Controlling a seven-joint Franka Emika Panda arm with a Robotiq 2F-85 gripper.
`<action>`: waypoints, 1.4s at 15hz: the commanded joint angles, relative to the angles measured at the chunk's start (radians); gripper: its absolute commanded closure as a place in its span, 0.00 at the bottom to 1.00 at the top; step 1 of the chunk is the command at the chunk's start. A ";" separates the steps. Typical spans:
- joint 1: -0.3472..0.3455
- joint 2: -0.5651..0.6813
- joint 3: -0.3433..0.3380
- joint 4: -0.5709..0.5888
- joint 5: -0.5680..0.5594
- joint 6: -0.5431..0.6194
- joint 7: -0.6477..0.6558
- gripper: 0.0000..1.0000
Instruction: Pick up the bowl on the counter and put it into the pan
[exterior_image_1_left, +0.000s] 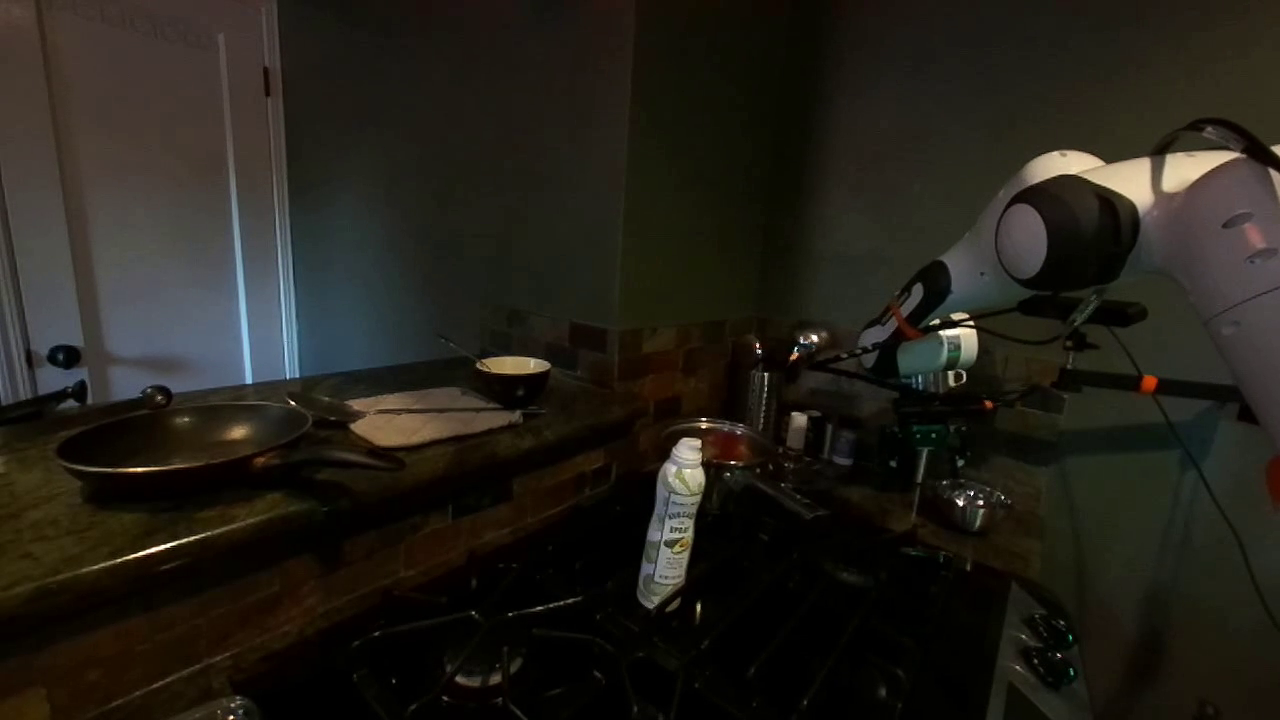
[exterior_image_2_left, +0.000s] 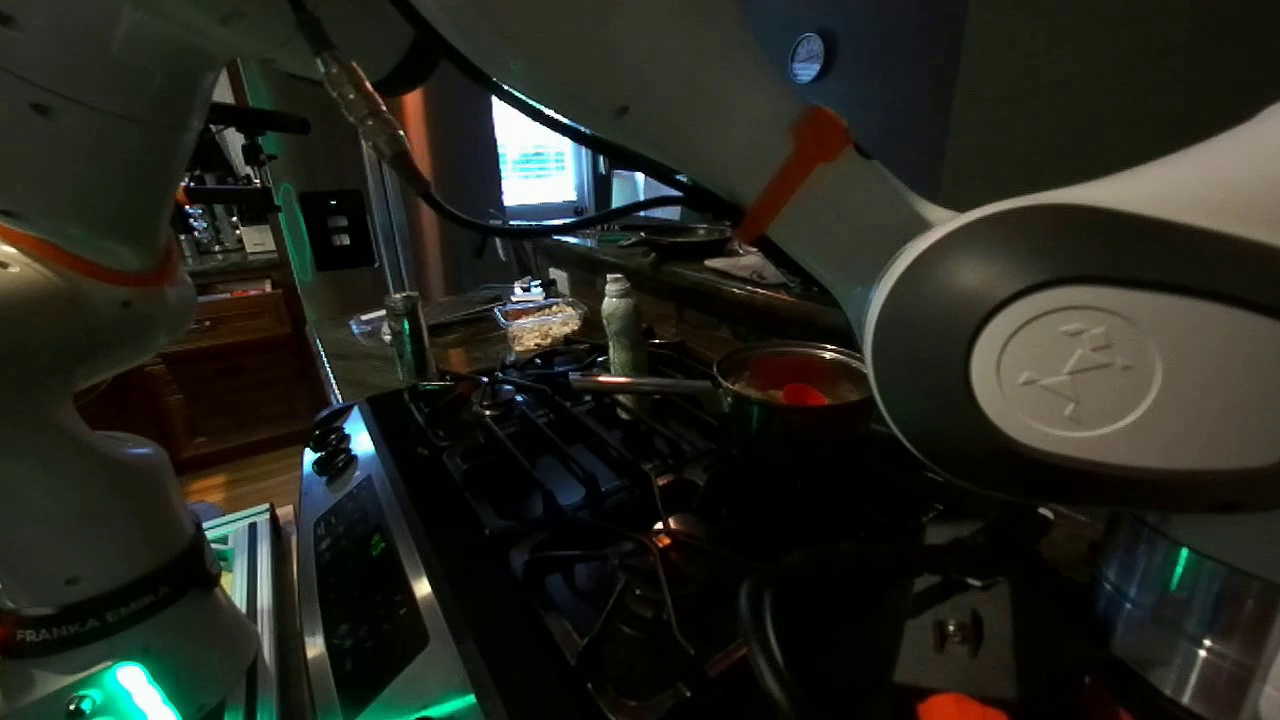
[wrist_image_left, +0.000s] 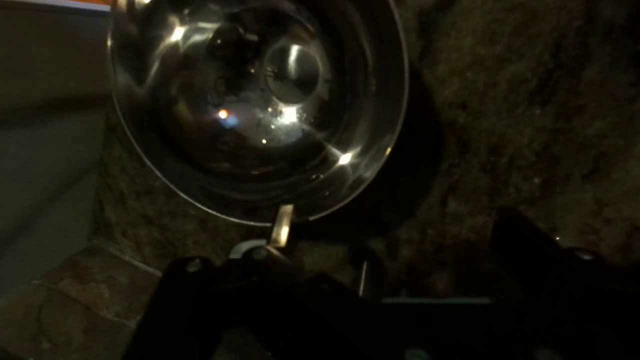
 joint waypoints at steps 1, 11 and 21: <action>0.017 -0.042 -0.023 -0.041 -0.002 -0.050 0.084 0.00; 0.047 -0.060 -0.029 -0.086 -0.016 -0.174 0.154 0.03; 0.061 -0.041 0.021 -0.075 0.016 -0.192 0.100 0.85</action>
